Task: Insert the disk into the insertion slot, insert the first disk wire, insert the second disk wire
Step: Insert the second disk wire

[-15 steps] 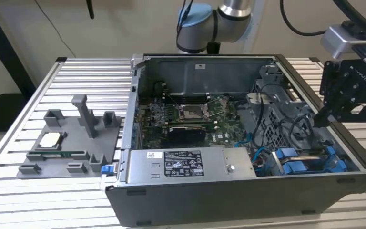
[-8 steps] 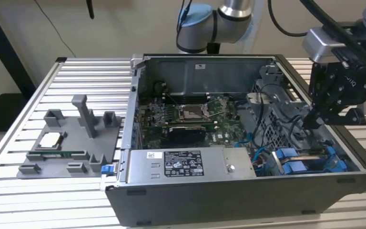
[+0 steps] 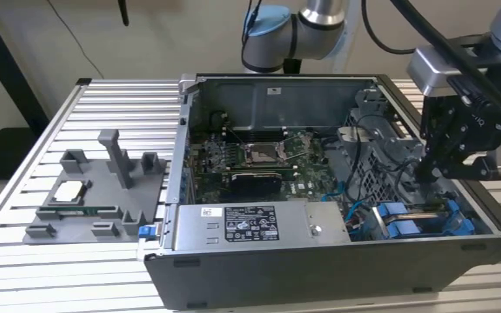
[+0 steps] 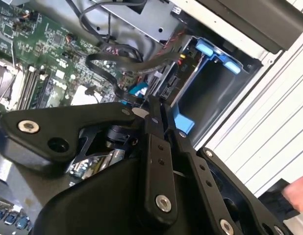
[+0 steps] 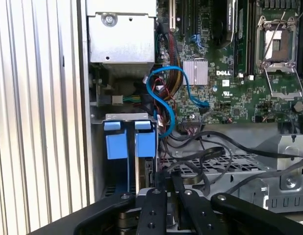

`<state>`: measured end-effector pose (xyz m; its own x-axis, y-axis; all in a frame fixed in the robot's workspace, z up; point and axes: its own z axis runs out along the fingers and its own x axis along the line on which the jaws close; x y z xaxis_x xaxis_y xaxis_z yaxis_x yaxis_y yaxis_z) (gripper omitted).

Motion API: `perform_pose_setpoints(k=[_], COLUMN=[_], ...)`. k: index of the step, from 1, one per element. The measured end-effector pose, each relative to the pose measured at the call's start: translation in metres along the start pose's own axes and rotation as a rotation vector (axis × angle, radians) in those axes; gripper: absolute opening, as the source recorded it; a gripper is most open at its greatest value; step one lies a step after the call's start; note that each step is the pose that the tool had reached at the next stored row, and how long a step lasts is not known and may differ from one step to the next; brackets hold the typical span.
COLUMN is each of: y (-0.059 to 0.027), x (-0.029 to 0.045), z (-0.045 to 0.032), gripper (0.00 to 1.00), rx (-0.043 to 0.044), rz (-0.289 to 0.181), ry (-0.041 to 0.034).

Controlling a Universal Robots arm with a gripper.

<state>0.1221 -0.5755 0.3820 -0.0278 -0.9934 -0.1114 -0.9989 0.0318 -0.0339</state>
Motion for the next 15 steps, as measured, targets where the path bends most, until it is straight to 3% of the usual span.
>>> perform_pose_setpoints(k=[3,12,15], y=[0.0016,0.0114,0.0124], x=[0.0066,0.0095,0.0097], z=[0.0004,0.0062,0.0081], gripper=[0.16,0.16,0.16], rx=[0.0118,0.0718,0.0985], rz=[-0.005,-0.028,-0.037], ry=[-0.0009,-0.0035,-0.0044])
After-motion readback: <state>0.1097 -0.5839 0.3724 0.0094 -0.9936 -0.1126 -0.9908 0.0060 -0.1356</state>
